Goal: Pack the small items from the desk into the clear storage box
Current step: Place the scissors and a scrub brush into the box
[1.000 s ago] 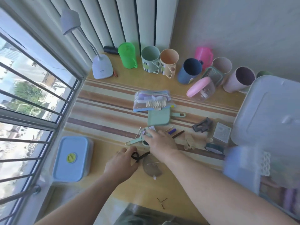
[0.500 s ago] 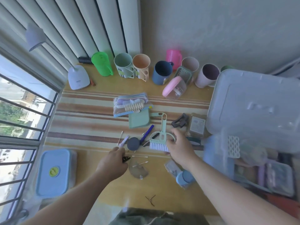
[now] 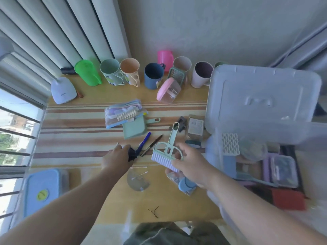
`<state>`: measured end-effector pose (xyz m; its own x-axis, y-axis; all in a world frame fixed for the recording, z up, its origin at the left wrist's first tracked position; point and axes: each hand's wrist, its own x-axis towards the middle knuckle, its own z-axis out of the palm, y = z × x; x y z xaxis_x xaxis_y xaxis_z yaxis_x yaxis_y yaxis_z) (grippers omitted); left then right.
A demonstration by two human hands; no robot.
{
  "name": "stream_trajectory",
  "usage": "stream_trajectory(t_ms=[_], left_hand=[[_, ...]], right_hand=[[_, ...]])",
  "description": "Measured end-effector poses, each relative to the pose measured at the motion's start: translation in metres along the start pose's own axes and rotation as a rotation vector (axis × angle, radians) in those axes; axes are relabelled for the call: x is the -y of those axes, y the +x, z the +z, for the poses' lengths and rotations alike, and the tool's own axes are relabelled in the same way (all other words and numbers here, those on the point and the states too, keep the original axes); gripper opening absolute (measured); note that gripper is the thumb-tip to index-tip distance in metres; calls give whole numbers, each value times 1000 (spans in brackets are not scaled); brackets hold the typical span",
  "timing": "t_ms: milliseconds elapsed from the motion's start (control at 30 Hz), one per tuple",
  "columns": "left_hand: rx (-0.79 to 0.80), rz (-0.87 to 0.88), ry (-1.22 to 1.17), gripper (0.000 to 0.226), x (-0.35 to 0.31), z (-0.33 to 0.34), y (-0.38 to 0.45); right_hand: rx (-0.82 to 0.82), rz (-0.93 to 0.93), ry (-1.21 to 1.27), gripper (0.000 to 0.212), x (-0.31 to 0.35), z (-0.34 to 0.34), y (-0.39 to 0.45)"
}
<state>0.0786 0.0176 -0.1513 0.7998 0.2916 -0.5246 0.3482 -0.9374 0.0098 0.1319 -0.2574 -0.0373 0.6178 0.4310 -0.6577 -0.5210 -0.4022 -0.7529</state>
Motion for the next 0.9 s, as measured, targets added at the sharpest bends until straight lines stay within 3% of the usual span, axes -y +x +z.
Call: stream_trajectory(t_ms=[133, 300, 367, 533, 633, 767, 900], left_hand=[[-17, -25, -36, 48, -12, -24, -10], [-218, 64, -139, 63, -72, -91, -44], [-300, 122, -153, 66, -98, -119, -59], [-406, 313, -233, 65, -190, -163, -104], [-411, 427, -213, 68, -246, -162, -127], [-355, 563, -126, 63, -310, -135, -144], [-331, 595, -88, 61, -347, -107, -149]], right_hand=[[-50, -97, -58, 31, 8, -11, -16], [-206, -358, -260, 13, 32, -68, -62], [-310, -411, -388, 17, 35, -104, -80], [-550, -249, -540, 16, -19, -226, -118], [-490, -64, -650, 20, -73, -274, -126], [-226, 115, -896, 18, -133, -300, -128], [-37, 157, -894, 14, -146, -291, -119]])
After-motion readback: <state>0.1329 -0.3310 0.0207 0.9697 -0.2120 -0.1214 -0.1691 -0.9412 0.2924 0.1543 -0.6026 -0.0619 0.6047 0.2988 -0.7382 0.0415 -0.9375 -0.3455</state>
